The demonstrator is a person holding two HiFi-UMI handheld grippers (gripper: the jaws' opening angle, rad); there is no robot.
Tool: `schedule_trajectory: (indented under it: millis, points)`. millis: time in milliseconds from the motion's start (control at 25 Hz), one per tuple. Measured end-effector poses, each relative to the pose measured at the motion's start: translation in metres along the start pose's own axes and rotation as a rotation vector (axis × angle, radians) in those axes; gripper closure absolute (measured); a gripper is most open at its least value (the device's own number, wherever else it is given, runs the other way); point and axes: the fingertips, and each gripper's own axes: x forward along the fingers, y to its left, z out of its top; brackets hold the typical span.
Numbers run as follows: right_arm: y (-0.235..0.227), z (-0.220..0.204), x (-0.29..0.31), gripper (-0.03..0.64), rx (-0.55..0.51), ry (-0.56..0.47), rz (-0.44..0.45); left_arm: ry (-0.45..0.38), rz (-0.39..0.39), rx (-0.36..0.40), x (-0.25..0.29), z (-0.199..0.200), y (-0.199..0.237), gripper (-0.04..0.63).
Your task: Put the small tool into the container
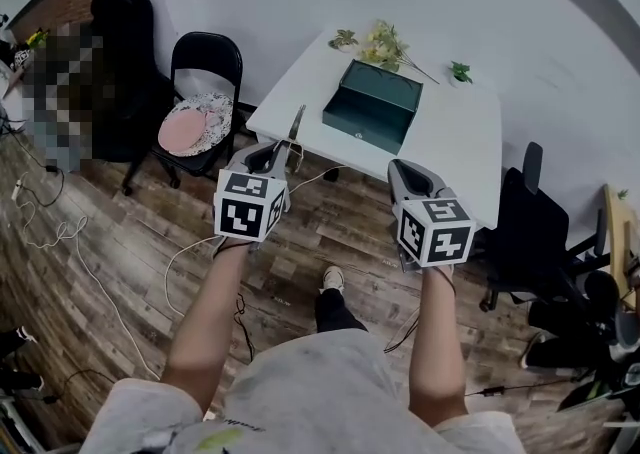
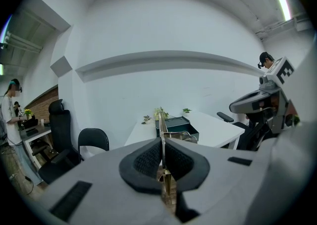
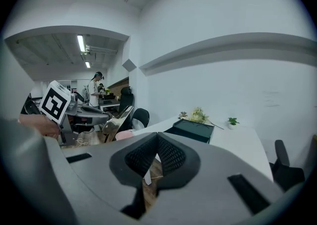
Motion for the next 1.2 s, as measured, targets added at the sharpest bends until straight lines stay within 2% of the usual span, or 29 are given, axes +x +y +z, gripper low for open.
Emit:
schedule_trajectory:
  millis: [720, 1200]
  points:
    - [-0.125, 0.027, 0.129, 0.612, 0.039, 0.031, -0.012, 0.053, -0.033, 0.042, 0.176, 0.051, 0.017, 0.596]
    - [-0.19, 0.041, 0.184, 0.612, 0.056, 0.052, -0.021, 0.077, -0.052, 0.047, 0.261, 0.078, 0.018, 0.597]
